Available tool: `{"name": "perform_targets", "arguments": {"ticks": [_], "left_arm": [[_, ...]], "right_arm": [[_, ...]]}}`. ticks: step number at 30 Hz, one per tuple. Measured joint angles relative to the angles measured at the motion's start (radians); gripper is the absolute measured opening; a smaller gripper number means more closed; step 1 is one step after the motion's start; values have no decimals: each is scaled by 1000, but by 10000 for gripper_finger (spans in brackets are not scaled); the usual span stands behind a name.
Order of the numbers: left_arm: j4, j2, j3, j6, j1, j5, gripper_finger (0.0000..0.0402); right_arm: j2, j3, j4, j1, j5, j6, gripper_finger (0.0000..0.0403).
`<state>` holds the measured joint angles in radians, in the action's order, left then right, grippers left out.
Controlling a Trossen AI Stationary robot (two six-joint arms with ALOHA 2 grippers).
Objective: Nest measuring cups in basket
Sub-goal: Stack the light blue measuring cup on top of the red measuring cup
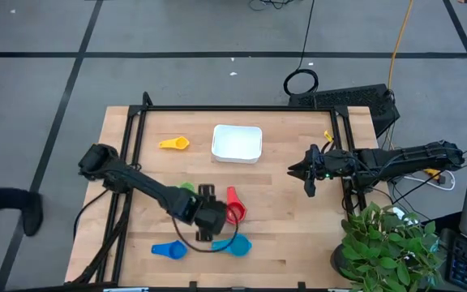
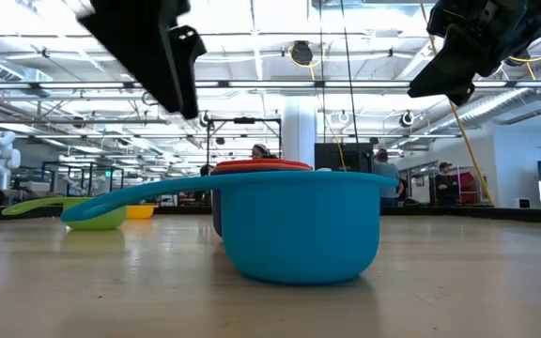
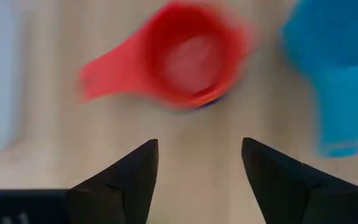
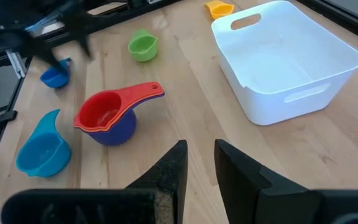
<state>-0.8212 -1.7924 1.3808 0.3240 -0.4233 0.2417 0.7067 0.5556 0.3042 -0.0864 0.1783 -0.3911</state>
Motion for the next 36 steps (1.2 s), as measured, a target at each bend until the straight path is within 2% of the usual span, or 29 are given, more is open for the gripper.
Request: {"name": "perform_targets", "arguments": {"ticks": [6, 14, 23, 30, 36], "left_arm": [[170, -47, 0, 34, -29, -180, 234], [229, -136, -1, 123, -40, -246, 234], [293, -150, 0, 165, -88, -233, 234], [340, -167, 0, 150, -120, -96, 234], [328, -188, -1, 176, -120, -91, 234]], "right_arm": [[0, 0, -4, 0, -1, 7, 73], [1, 0, -6, 0, -26, 11, 73], [0, 0, -8, 0, -26, 11, 73], [0, 0, -8, 0, -25, 10, 73], [0, 0, -9, 0, -24, 3, 73]]}}
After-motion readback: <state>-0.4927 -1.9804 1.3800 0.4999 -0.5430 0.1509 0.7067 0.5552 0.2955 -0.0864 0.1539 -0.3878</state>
